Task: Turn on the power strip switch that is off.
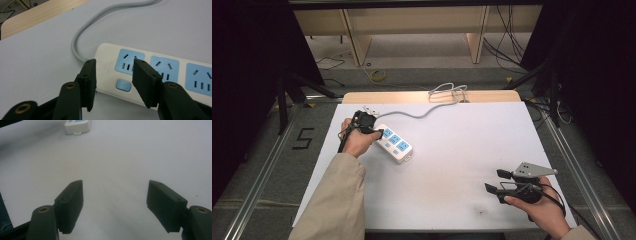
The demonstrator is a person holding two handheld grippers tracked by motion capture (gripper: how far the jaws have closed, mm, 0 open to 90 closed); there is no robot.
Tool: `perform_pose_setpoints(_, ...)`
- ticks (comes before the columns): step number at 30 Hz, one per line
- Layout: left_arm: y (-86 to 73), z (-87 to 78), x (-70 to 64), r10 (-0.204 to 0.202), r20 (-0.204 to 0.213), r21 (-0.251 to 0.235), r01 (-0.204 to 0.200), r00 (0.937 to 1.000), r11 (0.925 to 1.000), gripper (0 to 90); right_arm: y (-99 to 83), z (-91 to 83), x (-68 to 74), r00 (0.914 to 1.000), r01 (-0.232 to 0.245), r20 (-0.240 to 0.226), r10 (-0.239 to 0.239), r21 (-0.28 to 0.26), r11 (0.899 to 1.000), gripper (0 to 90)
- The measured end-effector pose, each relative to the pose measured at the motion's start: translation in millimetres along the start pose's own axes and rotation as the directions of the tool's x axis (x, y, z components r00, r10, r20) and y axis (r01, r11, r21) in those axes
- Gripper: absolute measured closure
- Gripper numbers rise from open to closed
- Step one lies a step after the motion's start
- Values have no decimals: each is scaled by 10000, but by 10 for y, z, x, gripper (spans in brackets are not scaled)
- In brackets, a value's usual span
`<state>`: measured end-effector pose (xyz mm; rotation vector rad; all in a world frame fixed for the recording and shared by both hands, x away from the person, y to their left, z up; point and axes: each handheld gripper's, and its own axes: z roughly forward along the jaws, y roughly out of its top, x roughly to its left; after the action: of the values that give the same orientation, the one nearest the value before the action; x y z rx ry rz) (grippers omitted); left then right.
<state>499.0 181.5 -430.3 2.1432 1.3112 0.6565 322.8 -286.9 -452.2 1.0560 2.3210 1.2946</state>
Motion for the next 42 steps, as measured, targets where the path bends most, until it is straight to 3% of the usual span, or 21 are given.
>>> perform_pose_setpoints(6, 13, -97, -49, -144, 183, -157, 147, 9997, 9998, 422, 1, 1, 2, 10000, -15, 4, 15, -14, 10000, 301)
perform_pose_setpoints(8, 6, -121, -71, 19, 279, -391, -8, 9996, 9992, 396, 1, 1, 2, 10000, -17, 2, 17, -14, 10000, 301)
perform_pose_setpoints(10, -4, -137, -95, -61, 447, -686, 91, 9990, 9976, 369, 1, 2, 1, 10000, -13, 12, 13, -11, 10000, 301)
perform_pose_setpoints(14, -18, -166, -136, 24, 599, -874, 29, 9982, 9962, 327, 2, 1, 2, 10000, -15, 11, 15, -13, 10000, 301)
perform_pose_setpoints(17, -29, -198, -165, -22, 946, -1057, 122, 9955, 9943, 298, 2, 3, 1, 10000, -6, 0, 6, 1, 10000, 301)
perform_pose_setpoints(26, -81, -303, -246, 58, 1348, -1572, 156, 9909, 9875, 267, 4, 7, 2, 10000, 8, 17, -8, 4, 10000, 301)
perform_pose_setpoints(33, -109, -371, -348, 413, 1598, -1568, -159, 9863, 9875, 278, 4, 12, 2, 10000, 23, -10, -23, 50, 10000, 301)
perform_pose_setpoints(42, -160, -487, -382, 613, 1852, -1895, -255, 9808, 9815, 246, 3, 16, 0, 10000, 56, -10, -56, 68, 10000, 301)
